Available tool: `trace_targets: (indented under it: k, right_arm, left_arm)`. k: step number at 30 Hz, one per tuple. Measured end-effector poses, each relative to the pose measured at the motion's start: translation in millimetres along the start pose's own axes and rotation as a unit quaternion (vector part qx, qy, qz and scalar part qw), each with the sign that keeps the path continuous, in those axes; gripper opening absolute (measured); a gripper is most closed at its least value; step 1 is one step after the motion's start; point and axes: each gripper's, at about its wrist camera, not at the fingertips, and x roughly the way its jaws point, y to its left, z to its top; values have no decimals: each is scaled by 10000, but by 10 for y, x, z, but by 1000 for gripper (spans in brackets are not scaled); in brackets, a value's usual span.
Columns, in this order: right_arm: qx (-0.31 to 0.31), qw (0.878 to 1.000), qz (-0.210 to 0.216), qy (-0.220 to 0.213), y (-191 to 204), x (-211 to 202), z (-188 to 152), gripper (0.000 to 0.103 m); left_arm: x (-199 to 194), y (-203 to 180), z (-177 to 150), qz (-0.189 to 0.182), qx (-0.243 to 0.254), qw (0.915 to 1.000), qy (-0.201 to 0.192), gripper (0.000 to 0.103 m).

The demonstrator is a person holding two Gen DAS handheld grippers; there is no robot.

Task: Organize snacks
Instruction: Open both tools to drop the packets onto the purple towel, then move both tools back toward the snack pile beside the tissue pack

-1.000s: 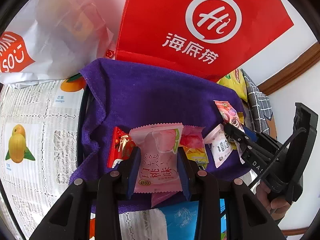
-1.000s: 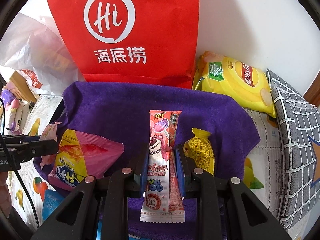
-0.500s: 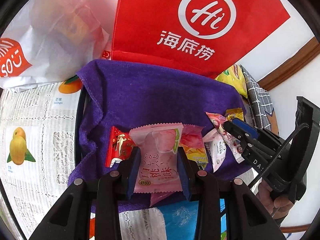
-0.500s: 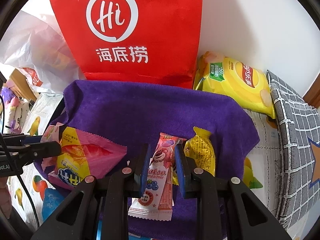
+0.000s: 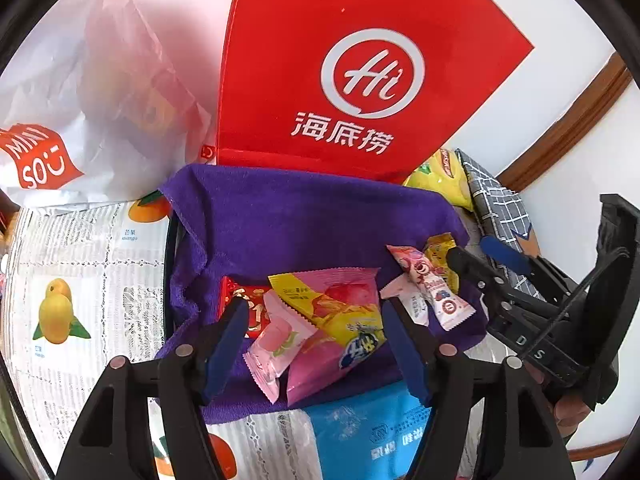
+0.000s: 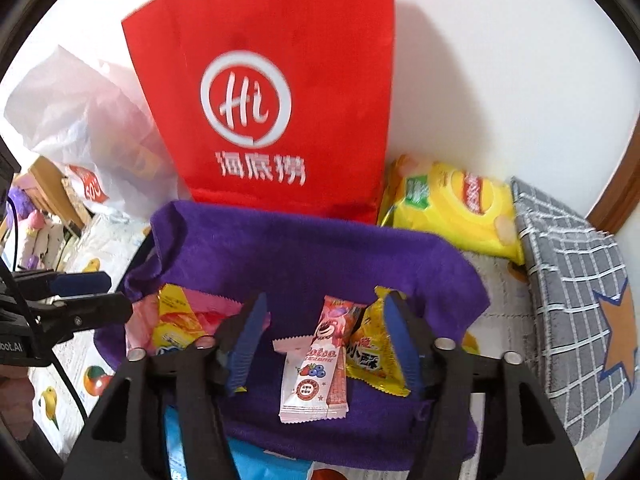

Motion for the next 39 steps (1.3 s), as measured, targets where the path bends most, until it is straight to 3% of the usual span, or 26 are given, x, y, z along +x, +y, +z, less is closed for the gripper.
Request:
trace_targets:
  k: [2,12,19,24,32,39]
  right_arm:
    - [100,9999,-31,-32,-20,-70,4,77]
    - [312,9989,-296,-177,-123,-572,-151,82]
    - [489,9969,-576,-214,-212,-923,-402,85]
    - [485,9956,-613,-519,-247,-1203,-624,85]
    - [805,9937,-515,-589,-334,-1387,-943,86]
    - [923,9944,-241,-463,-363,-1432,-1242,86]
  left_arm:
    - [-44,-33,-2,4,75,10000,-14,69]
    - [-330,-312,-81,198,499,9982,-273,80]
    - [-592,-477,-155,260,731,9956,-531,82]
    - [-794,-623,-293,393,998,9912,-779,83]
    - [-957,-632,-663,399,860,9903,-1020,83]
    - [-1017,-554,-984,188,591,9933,-971,83]
